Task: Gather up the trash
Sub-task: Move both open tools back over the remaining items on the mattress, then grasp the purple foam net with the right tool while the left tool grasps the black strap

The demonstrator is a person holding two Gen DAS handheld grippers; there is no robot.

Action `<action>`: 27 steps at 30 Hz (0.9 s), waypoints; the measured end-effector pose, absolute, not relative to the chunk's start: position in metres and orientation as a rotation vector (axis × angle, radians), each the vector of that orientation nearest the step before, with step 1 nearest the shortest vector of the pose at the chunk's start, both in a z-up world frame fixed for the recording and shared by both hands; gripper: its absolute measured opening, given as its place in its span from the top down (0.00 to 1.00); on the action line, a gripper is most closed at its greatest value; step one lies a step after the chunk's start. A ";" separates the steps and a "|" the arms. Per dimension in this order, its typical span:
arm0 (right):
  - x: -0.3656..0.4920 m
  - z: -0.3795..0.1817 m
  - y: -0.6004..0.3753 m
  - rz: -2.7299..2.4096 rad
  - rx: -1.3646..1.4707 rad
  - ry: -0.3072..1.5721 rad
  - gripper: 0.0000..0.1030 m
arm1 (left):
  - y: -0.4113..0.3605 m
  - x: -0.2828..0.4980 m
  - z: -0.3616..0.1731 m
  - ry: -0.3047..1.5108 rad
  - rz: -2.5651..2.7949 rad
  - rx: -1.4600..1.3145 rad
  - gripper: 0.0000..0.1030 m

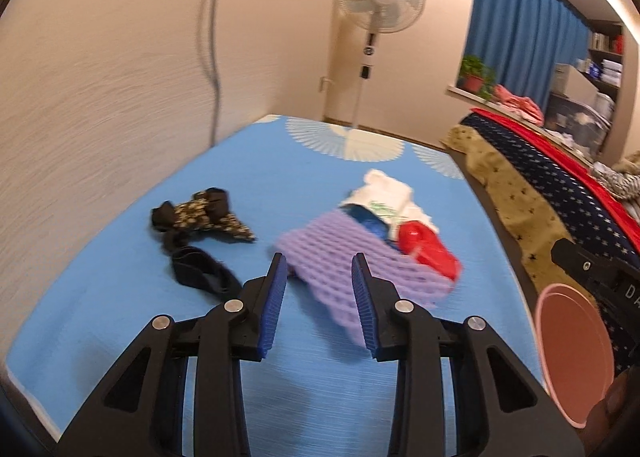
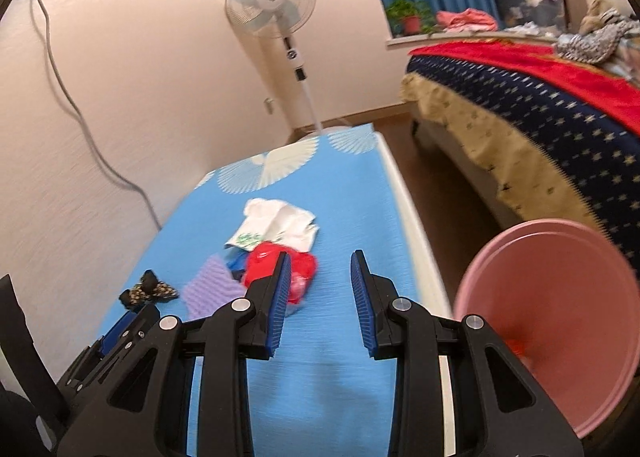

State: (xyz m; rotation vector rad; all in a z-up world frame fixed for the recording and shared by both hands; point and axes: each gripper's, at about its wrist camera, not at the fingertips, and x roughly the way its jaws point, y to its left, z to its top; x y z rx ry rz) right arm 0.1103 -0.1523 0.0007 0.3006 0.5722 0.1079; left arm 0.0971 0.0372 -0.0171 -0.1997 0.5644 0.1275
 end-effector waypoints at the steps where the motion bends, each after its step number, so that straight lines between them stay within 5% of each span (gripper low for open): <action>1: 0.115 -0.003 -0.148 0.126 0.306 0.579 0.69 | 0.039 0.097 -0.018 0.565 0.141 -0.198 0.67; 15: 0.150 -0.047 -0.100 0.301 0.343 0.738 0.69 | 0.082 0.111 -0.036 0.645 0.310 -0.284 0.66; 18: 0.155 -0.055 -0.100 0.309 0.370 0.766 0.69 | 0.087 0.117 -0.042 0.679 0.314 -0.305 0.60; 27: 0.162 -0.063 -0.095 0.342 0.386 0.798 0.74 | 0.096 0.125 -0.055 0.734 0.315 -0.362 0.64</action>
